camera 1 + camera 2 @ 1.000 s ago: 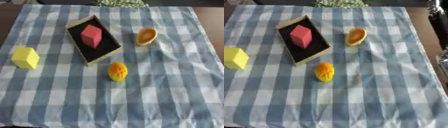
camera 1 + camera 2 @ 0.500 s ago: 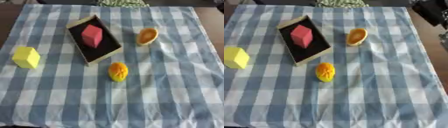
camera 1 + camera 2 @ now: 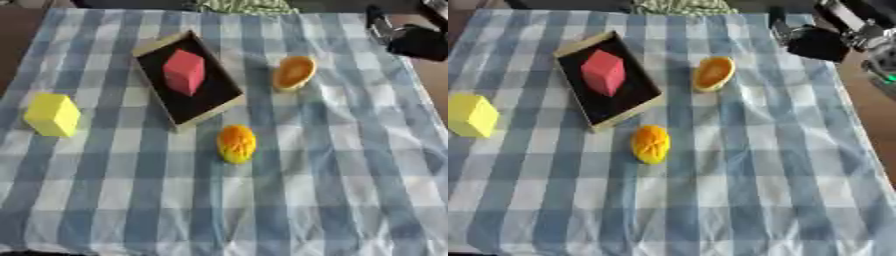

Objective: Pick up objects on the table and place them in the box.

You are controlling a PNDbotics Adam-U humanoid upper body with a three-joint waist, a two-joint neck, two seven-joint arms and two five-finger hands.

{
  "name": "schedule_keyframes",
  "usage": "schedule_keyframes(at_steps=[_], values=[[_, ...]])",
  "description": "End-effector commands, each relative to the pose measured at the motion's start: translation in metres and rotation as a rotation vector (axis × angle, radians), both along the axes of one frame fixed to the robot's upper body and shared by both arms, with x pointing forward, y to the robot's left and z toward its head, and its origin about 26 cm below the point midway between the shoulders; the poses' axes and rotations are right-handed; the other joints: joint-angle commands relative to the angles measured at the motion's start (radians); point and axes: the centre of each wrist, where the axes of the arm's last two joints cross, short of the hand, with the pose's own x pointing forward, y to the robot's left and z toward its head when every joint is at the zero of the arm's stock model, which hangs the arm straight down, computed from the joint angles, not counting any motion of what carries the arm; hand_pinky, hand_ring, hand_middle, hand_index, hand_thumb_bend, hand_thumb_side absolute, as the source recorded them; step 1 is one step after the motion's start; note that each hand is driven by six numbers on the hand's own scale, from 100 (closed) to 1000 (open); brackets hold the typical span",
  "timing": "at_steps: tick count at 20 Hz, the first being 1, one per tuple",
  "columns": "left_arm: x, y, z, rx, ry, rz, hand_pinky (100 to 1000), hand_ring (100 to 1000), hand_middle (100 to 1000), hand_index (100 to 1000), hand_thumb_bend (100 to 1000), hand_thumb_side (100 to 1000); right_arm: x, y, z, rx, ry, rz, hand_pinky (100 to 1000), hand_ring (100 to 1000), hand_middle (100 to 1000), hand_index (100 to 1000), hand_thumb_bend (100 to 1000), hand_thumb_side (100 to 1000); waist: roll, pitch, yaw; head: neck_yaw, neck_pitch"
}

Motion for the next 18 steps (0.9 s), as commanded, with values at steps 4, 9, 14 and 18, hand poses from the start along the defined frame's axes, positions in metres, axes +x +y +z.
schedule_keyframes(at_steps=[4, 9, 14, 18], values=[[-0.002, 0.000, 0.009, 0.030, -0.021, -0.021, 771, 741, 777, 839, 292, 548, 0.021, -0.007, -0.003, -0.137, 0.063, -0.020, 904, 924, 884, 942, 100, 541, -0.014, -0.031, 0.000, -0.007, 0.004], [-0.002, 0.000, 0.008, 0.026, -0.012, -0.025, 770, 741, 777, 839, 289, 552, 0.042, -0.007, -0.022, -0.199, 0.146, -0.027, 945, 966, 924, 969, 100, 313, -0.011, -0.029, 0.000, -0.008, 0.004], [-0.002, -0.001, 0.007, 0.022, -0.008, -0.029, 771, 741, 777, 839, 284, 555, 0.059, -0.008, -0.028, -0.259, 0.195, -0.015, 952, 980, 942, 987, 109, 351, -0.009, -0.025, -0.003, -0.007, 0.004], [-0.002, -0.001, 0.007, 0.020, -0.008, -0.031, 771, 741, 778, 839, 282, 557, 0.068, -0.012, -0.024, -0.318, 0.221, -0.023, 957, 985, 941, 996, 190, 366, -0.009, -0.020, -0.002, -0.007, 0.004]])
